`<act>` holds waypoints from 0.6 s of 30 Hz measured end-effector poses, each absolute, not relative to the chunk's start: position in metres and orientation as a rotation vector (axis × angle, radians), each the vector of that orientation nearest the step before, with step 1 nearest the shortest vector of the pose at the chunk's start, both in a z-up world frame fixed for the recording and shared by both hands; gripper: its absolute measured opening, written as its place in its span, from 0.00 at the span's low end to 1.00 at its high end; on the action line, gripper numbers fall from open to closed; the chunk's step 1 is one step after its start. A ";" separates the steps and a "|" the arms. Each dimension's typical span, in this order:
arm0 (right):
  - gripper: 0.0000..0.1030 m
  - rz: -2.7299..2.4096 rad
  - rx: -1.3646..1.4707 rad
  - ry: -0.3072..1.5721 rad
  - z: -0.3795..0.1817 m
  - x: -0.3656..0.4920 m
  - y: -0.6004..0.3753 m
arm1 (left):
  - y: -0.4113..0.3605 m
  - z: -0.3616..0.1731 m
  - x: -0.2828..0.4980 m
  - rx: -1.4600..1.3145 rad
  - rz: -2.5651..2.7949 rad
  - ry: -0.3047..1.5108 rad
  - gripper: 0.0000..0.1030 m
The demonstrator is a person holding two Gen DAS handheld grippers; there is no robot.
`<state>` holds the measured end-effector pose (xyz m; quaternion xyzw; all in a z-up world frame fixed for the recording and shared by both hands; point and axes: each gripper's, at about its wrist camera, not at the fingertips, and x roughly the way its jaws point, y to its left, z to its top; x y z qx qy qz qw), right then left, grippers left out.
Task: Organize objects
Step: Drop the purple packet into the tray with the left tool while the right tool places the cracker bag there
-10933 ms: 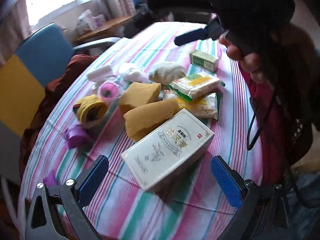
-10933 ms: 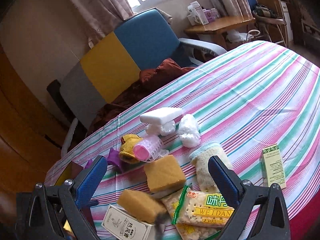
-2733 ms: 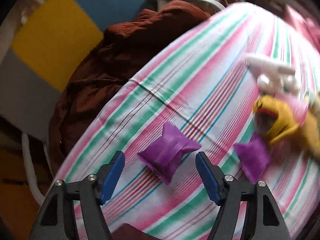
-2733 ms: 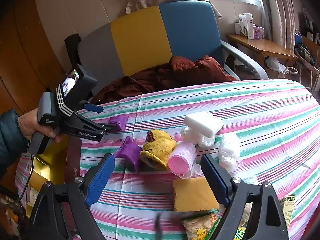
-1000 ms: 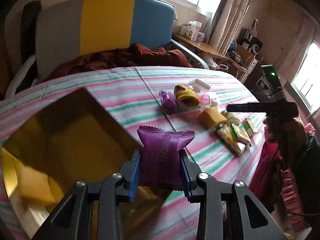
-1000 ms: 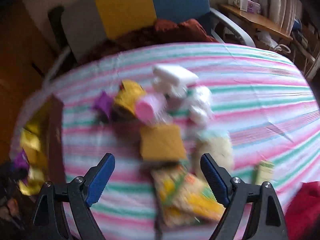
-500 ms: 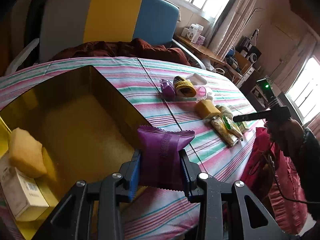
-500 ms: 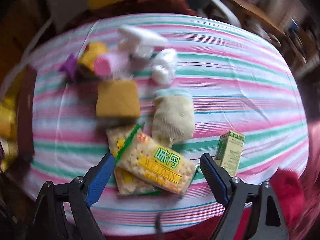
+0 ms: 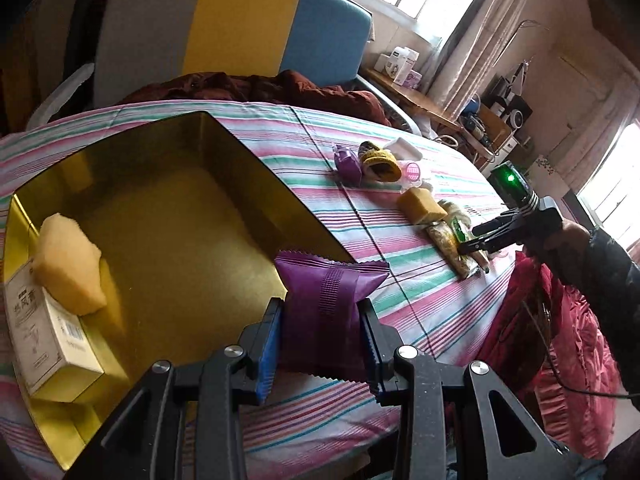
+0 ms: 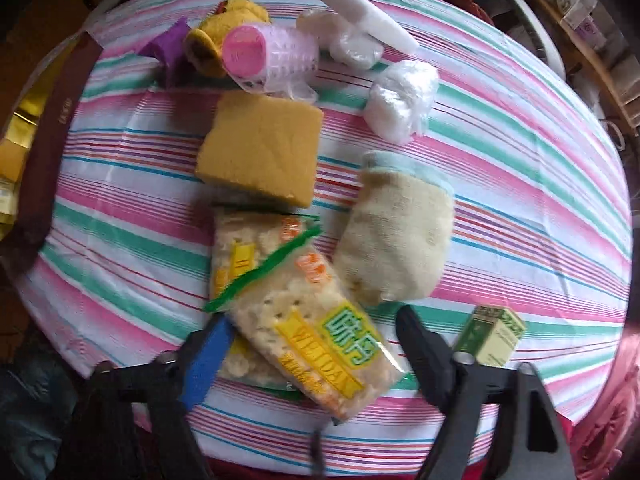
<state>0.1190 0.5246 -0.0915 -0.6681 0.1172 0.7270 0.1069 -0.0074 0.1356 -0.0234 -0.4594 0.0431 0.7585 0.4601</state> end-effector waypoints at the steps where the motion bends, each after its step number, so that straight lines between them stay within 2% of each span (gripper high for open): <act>1: 0.62 2.157 -1.965 0.351 -0.089 0.121 0.523 | 0.135 -0.024 -0.007 -1.133 1.871 0.105 0.36; 3: 0.48 2.167 -1.961 0.333 -0.084 0.126 0.518 | 0.134 -0.025 -0.009 -1.140 1.874 0.098 0.36; 7: 0.43 2.200 -1.913 0.261 -0.063 0.137 0.501 | 0.133 -0.025 -0.013 -1.144 1.886 0.082 0.36; 12: 0.42 2.375 -1.756 0.244 -0.018 0.135 0.467 | 0.126 -0.026 -0.020 -1.149 1.913 0.060 0.36; 18: 0.42 2.717 -1.599 0.299 0.019 0.071 0.381 | 0.103 -0.016 -0.042 -1.137 2.022 0.001 0.36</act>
